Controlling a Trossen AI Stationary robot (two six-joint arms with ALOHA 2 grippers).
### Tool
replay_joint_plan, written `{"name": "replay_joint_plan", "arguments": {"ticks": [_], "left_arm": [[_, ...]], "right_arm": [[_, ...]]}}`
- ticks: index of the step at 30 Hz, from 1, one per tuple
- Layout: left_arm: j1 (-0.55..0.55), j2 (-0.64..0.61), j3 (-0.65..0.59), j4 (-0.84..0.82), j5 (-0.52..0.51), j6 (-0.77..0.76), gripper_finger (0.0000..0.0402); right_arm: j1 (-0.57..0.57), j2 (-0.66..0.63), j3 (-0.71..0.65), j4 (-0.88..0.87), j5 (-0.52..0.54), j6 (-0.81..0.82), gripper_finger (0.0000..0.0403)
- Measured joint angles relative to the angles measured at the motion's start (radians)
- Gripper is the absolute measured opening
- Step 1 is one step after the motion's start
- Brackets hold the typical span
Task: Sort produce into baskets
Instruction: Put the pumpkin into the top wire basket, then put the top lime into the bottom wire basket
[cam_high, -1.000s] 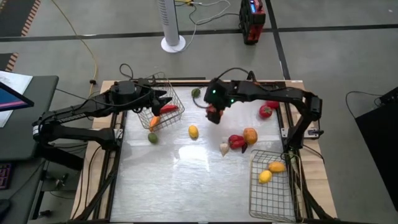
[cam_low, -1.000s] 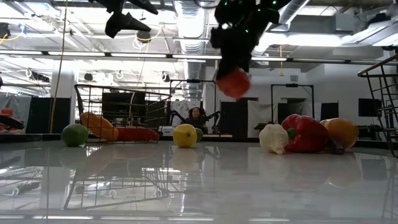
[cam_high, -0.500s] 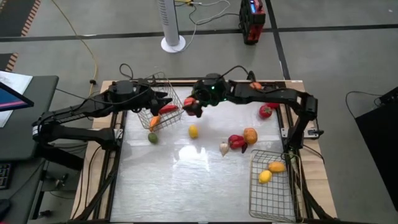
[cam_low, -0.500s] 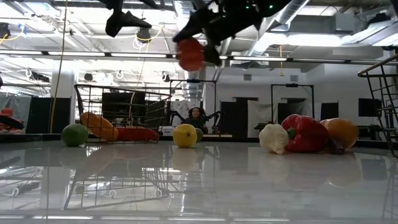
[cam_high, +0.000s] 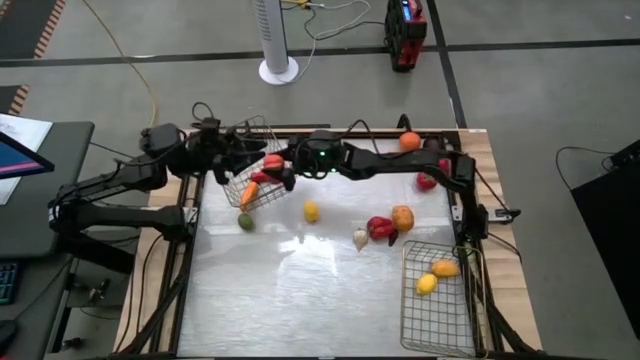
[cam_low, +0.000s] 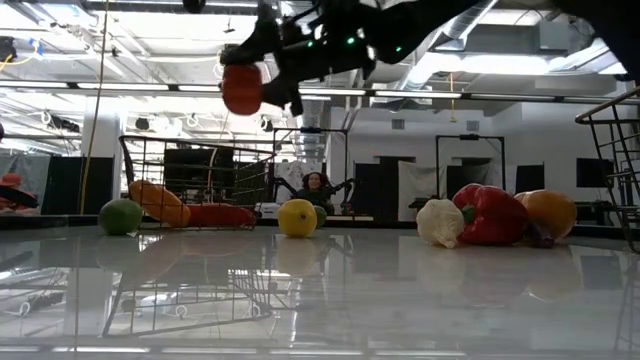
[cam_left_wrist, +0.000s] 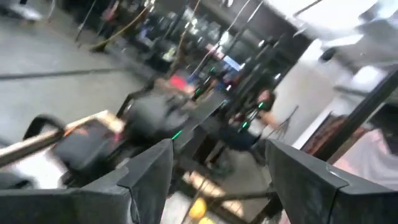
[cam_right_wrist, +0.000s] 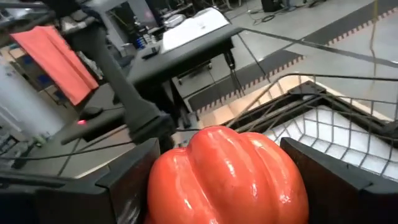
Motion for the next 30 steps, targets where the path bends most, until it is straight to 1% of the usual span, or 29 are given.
{"name": "replay_joint_plan", "arguments": {"ticks": [2, 6, 9, 14, 20, 22, 26, 30], "left_arm": [[0.0, -0.008, -0.001, 0.006, 0.0, -0.004, 0.0245], [0.0, -0.014, -0.001, 0.023, 0.004, -0.016, 0.0245], [0.0, -0.015, -0.001, 0.023, 0.005, -0.022, 0.0245], [0.0, -0.015, -0.001, 0.019, 0.007, -0.022, 0.0245], [0.0, -0.015, -0.001, 0.0, 0.007, -0.015, 0.0245], [0.0, -0.015, -0.001, -0.019, 0.002, -0.015, 0.0245], [0.0, -0.015, -0.001, -0.067, -0.046, -0.003, 0.0245], [0.0, -0.015, -0.001, -0.11, -0.132, 0.012, 0.0245]], "right_arm": [[-0.004, 0.04, 0.042, 0.0, 0.02, -0.001, 0.035], [-0.014, 0.098, 0.123, -0.021, 0.019, -0.001, 0.035], [-0.016, 0.119, 0.172, -0.074, 0.015, -0.01, 0.0359], [-0.019, 0.12, 0.205, -0.153, 0.014, -0.088, 0.0393], [-0.036, 0.116, 0.219, -0.18, -0.033, -0.117, 0.0394], [-0.045, 0.09, 0.217, -0.252, -0.025, -0.155, 0.0396], [-0.073, 0.023, 0.221, -0.367, 0.069, -0.244, 0.0397], [-0.129, 0.008, 0.221, -0.485, 0.079, -0.282, 0.0394]]}}
